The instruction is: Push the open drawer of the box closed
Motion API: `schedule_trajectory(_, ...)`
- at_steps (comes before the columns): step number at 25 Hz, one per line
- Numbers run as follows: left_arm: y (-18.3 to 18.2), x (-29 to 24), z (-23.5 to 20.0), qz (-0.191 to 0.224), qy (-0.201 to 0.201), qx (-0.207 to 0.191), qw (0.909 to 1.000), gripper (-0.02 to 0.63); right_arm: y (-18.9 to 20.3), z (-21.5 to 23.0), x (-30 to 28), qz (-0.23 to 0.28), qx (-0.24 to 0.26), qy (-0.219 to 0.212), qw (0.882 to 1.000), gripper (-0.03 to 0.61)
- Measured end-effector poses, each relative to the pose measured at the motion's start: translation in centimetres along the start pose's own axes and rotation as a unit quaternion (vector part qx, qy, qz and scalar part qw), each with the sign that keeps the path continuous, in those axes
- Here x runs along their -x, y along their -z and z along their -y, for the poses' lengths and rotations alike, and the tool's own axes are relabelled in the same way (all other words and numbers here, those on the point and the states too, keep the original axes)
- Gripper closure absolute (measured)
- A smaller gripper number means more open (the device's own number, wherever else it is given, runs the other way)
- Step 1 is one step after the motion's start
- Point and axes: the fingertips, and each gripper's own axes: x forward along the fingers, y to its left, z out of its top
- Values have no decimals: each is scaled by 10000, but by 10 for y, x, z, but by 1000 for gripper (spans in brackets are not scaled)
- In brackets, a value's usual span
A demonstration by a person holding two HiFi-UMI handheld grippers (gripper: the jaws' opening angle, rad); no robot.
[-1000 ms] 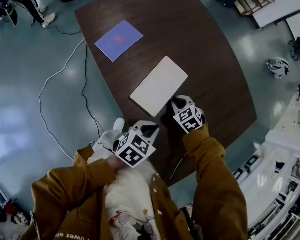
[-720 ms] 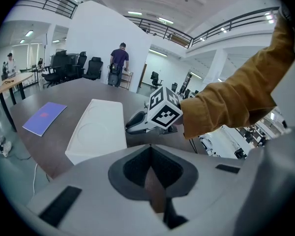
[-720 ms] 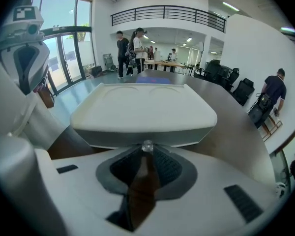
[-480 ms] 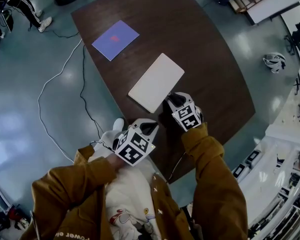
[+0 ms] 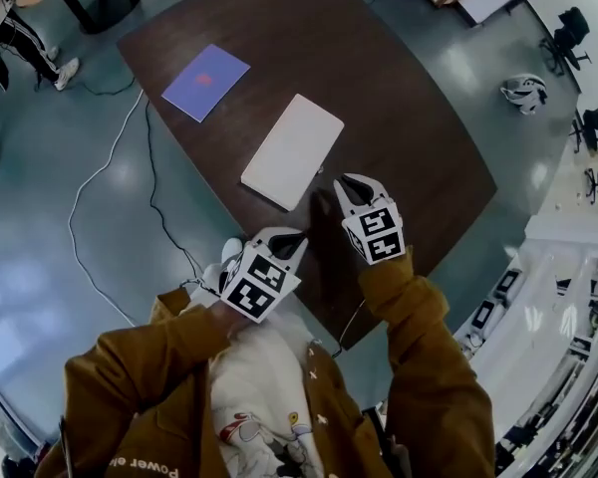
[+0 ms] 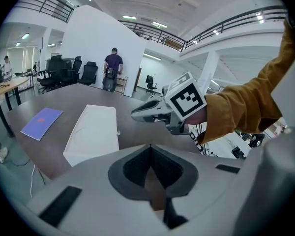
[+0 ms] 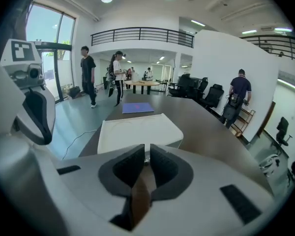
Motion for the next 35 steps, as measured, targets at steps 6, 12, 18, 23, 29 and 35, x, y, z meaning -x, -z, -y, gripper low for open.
schedule_trajectory(6,-12,16,7,219,14,-3,9998,607,-21,-13,62,592,-590,475,9954,558)
schedule_trajectory(12,-22,39,11,395,102,88,9991,607,-49,-27,128,1248,-1387,1049,9768,571)
schedule_trajectory(18,-26,62,6,572,109,62,9983,607,-73,-62,158,1693,-1756,1125,9632,571)
schedule_trajectory(23,-39,70,31,742,265,155,9968,607,-56,-98,166,1404,-2527,890,9532,572)
schedule_trajectory(29,-53,83,50,683,165,-69,9975,607,-61,-117,181,1649,-2459,1233,9472,572)
schedule_trajectory(35,-52,82,55,664,169,-121,9976,607,-57,-128,189,1838,-2571,1480,9371,572)
